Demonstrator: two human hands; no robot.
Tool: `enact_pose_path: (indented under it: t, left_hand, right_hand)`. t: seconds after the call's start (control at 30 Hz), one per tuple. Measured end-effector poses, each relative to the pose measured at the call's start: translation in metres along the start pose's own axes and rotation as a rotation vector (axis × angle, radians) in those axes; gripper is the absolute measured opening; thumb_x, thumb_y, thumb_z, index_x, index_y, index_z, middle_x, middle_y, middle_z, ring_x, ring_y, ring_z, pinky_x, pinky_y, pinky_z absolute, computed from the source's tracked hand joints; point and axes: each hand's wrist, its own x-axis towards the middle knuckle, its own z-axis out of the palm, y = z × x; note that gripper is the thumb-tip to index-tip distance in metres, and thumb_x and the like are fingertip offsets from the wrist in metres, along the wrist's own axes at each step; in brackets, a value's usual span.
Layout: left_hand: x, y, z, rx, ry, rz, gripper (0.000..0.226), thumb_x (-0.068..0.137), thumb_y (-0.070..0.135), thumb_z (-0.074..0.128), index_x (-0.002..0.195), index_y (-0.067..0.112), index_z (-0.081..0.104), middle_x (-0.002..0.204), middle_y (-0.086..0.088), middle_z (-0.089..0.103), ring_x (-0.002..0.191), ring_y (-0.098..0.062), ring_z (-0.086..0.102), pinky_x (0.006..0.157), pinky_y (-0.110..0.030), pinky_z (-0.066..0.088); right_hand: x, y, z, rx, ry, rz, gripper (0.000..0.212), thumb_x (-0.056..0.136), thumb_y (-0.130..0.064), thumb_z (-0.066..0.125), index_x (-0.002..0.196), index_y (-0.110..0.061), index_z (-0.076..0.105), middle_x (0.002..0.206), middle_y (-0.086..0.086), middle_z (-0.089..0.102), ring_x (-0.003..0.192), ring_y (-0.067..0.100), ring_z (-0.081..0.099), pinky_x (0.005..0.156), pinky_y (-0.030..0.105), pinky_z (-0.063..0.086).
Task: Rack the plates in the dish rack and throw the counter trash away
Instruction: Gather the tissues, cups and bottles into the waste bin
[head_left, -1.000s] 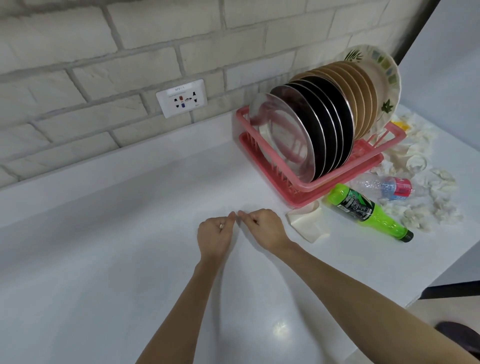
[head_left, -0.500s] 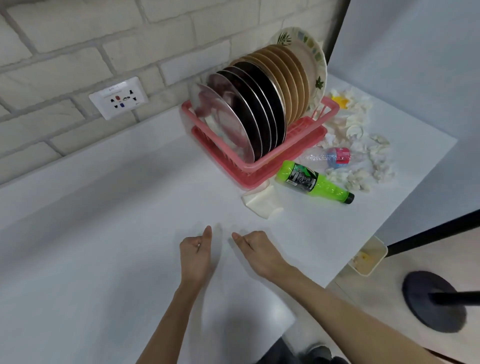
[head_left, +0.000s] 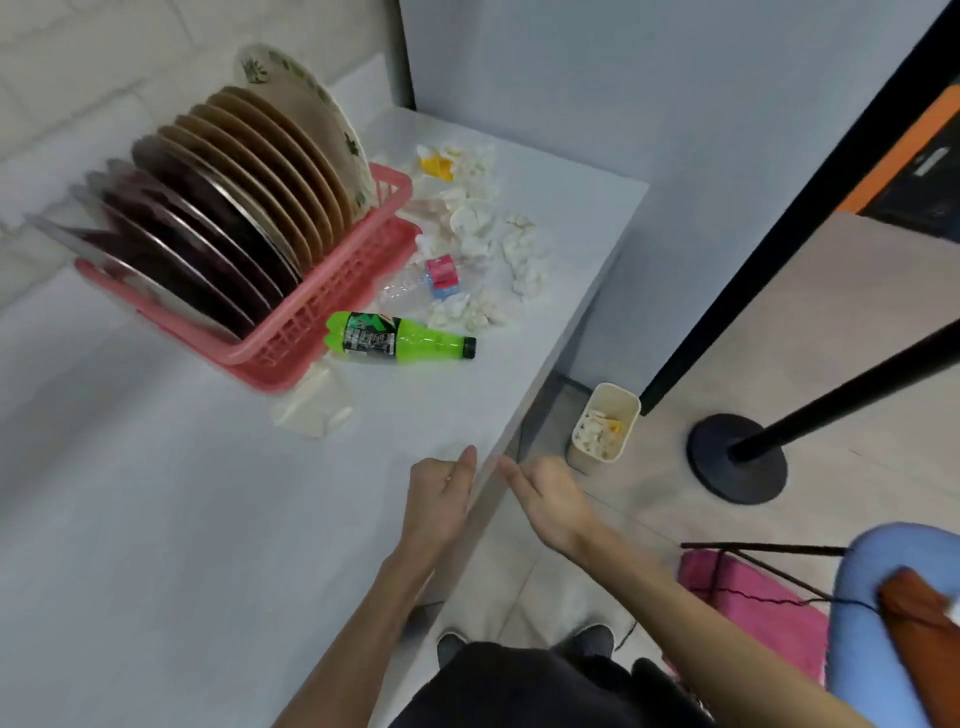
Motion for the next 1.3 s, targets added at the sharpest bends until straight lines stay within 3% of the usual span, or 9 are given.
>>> enact_pose_path:
  t: [0.2, 0.33, 0.5, 0.7, 0.77, 0.93, 1.07, 1.2, 1.3]
  left_hand:
    - [0.008, 0.036, 0.103, 0.072, -0.196, 0.059, 0.061, 0.104, 0.048, 0.037, 0.050, 0.020, 0.030, 0.048, 0.003, 0.026, 0.047, -0.012, 0.025, 0.049, -0.026, 0.021]
    - [0.015, 0.051, 0.158, 0.096, -0.255, 0.049, 0.066, 0.106, 0.042, 0.033, 0.043, 0.025, 0.026, 0.044, 0.007, 0.025, 0.044, -0.009, 0.022, 0.047, -0.023, 0.018]
    - [0.029, 0.060, 0.200, 0.148, -0.293, 0.029, 0.068, 0.108, 0.032, 0.036, 0.041, 0.025, 0.026, 0.042, 0.009, 0.026, 0.043, -0.010, 0.023, 0.047, -0.025, 0.020]
    - [0.078, 0.058, 0.234, 0.176, -0.315, -0.015, 0.060, 0.104, 0.032, 0.046, 0.047, 0.022, 0.033, 0.045, 0.010, 0.032, 0.045, -0.007, 0.028, 0.047, -0.021, 0.024]
    - [0.104, 0.053, 0.246, 0.163, -0.368, -0.071, 0.052, 0.104, 0.031, 0.046, 0.053, 0.022, 0.040, 0.051, 0.011, 0.038, 0.050, -0.006, 0.033, 0.051, -0.022, 0.028]
    - [0.176, 0.038, 0.281, 0.173, -0.511, -0.227, 0.022, 0.100, 0.020, 0.049, 0.079, 0.024, 0.054, 0.082, 0.007, 0.056, 0.069, -0.008, 0.051, 0.047, -0.012, 0.034]
    - [0.228, 0.010, 0.309, 0.212, -0.568, -0.288, 0.002, 0.097, 0.015, 0.056, 0.098, 0.016, 0.055, 0.094, 0.000, 0.060, 0.069, -0.011, 0.057, 0.045, -0.013, 0.040]
    - [0.272, -0.041, 0.340, 0.269, -0.563, -0.314, 0.024, 0.091, 0.016, 0.064, 0.112, 0.024, 0.056, 0.101, 0.001, 0.064, 0.075, -0.013, 0.061, 0.044, -0.016, 0.041]
    - [0.298, -0.091, 0.367, 0.258, -0.589, -0.302, 0.039, 0.088, 0.014, 0.069, 0.122, 0.025, 0.052, 0.104, 0.006, 0.060, 0.077, -0.012, 0.059, 0.045, -0.017, 0.042]
  right_hand:
    - [-0.025, 0.065, -0.073, 0.096, 0.130, 0.156, 0.058, 0.100, -0.051, 0.035, 0.057, -0.013, 0.030, 0.052, -0.002, 0.028, 0.047, 0.009, 0.026, 0.051, 0.032, 0.029]
    - [-0.032, 0.098, -0.107, 0.139, 0.218, 0.219, 0.068, 0.097, -0.061, 0.028, 0.060, -0.005, 0.037, 0.055, 0.004, 0.040, 0.052, 0.014, 0.036, 0.058, 0.039, 0.037]
    - [-0.026, 0.130, -0.137, 0.052, 0.220, 0.272, 0.061, 0.103, -0.046, 0.031, 0.054, -0.011, 0.034, 0.054, 0.005, 0.042, 0.054, 0.020, 0.039, 0.061, 0.039, 0.036]
    - [0.002, 0.153, -0.165, -0.101, 0.199, 0.302, 0.045, 0.106, -0.032, 0.029, 0.064, -0.016, 0.035, 0.064, 0.011, 0.050, 0.061, 0.029, 0.047, 0.061, 0.042, 0.043]
    - [0.021, 0.172, -0.173, -0.041, 0.185, 0.360, 0.043, 0.103, -0.030, 0.034, 0.061, -0.018, 0.033, 0.061, 0.006, 0.048, 0.059, 0.024, 0.046, 0.058, 0.039, 0.039]
    - [0.074, 0.221, -0.193, 0.338, 0.127, 0.564, 0.023, 0.090, -0.007, 0.051, 0.070, -0.012, 0.059, 0.054, -0.010, 0.049, 0.052, 0.008, 0.042, 0.053, 0.024, 0.033]
    - [0.118, 0.266, -0.195, 0.416, 0.117, 0.664, 0.028, 0.089, 0.003, 0.047, 0.078, -0.014, 0.066, 0.055, -0.006, 0.050, 0.052, 0.009, 0.044, 0.052, 0.020, 0.036]
    - [0.160, 0.305, -0.187, 0.420, 0.156, 0.710, 0.016, 0.092, 0.002, 0.051, 0.090, 0.002, 0.067, 0.059, 0.000, 0.052, 0.042, -0.003, 0.047, 0.046, 0.008, 0.034]
    - [0.184, 0.343, -0.173, 0.465, 0.186, 0.731, 0.015, 0.093, 0.001, 0.052, 0.094, 0.005, 0.066, 0.061, -0.001, 0.054, 0.047, 0.000, 0.051, 0.045, 0.007, 0.034]
